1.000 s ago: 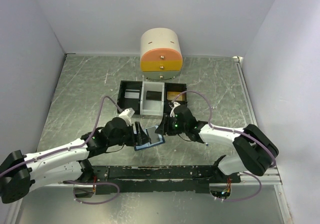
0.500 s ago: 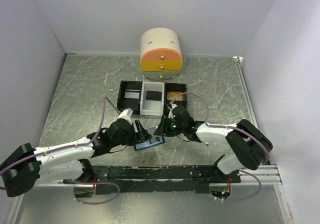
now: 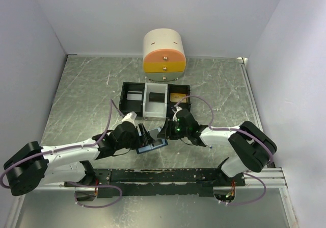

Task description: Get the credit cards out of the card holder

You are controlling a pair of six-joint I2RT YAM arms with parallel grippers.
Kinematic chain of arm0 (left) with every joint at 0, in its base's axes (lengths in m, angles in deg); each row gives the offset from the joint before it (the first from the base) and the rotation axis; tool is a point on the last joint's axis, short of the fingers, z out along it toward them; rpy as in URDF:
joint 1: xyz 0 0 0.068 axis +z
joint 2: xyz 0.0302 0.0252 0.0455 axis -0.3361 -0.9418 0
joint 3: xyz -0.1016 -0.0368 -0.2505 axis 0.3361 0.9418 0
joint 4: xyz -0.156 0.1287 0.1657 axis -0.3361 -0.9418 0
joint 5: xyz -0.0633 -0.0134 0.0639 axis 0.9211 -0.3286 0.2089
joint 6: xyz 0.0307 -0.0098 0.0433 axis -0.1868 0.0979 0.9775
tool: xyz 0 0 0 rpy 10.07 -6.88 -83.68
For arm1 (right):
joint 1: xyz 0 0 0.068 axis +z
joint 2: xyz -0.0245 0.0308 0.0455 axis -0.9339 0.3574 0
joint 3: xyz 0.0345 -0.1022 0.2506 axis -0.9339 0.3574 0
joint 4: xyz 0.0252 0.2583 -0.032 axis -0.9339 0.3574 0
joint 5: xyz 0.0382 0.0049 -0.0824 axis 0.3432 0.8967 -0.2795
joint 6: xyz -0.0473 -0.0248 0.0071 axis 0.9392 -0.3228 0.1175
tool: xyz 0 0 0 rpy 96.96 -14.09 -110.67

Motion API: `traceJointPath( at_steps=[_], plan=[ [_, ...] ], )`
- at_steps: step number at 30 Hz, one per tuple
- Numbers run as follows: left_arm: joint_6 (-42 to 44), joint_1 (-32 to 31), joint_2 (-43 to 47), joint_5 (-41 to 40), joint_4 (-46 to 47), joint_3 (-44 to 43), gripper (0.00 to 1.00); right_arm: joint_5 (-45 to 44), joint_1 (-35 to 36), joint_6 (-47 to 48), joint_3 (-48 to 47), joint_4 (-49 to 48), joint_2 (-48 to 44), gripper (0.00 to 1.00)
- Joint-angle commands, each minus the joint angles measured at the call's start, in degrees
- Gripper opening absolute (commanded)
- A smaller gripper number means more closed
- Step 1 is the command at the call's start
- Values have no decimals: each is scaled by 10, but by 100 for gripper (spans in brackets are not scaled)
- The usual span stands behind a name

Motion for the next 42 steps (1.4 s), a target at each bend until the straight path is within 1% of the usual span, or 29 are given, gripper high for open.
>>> traceJointPath(
  at_steps=[1, 10, 13, 16, 20, 22, 25, 29, 34, 39, 42],
  plan=[
    [-9, -7, -14, -22, 28, -15, 74, -21, 2, -4, 15, 8, -3, 37],
    [-13, -13, -45, -35, 37, -30, 68, -6, 2, 0, 9, 14, -5, 35],
    [-22, -14, -66, -50, 43, -31, 64, -4, 2, -3, 6, 14, -11, 35],
    [-45, -14, -82, -66, 54, -15, 61, -8, 2, 1, -3, 27, -21, 34],
    [-58, -14, -86, -60, 108, 22, 60, 1, 2, 13, -17, 40, -32, 33],
    [-60, -14, -91, -58, 117, 27, 59, 10, 2, 18, -24, 43, -32, 32],
    [-59, -14, -100, -57, 112, 24, 57, 28, 2, 17, -26, 29, -21, 32],
    [-61, -14, -108, -58, 108, 18, 53, 23, 2, 14, -31, 30, 7, 31],
    [-58, -14, -108, -59, 94, 10, 53, 30, 2, 11, -28, 20, 32, 30],
    [-51, -14, -105, -65, 87, 2, 53, 32, 2, 6, -19, 12, 34, 29],
    [-71, -14, -105, -77, 90, 5, 51, 38, 2, 2, -16, 4, 39, 28]
  ],
)
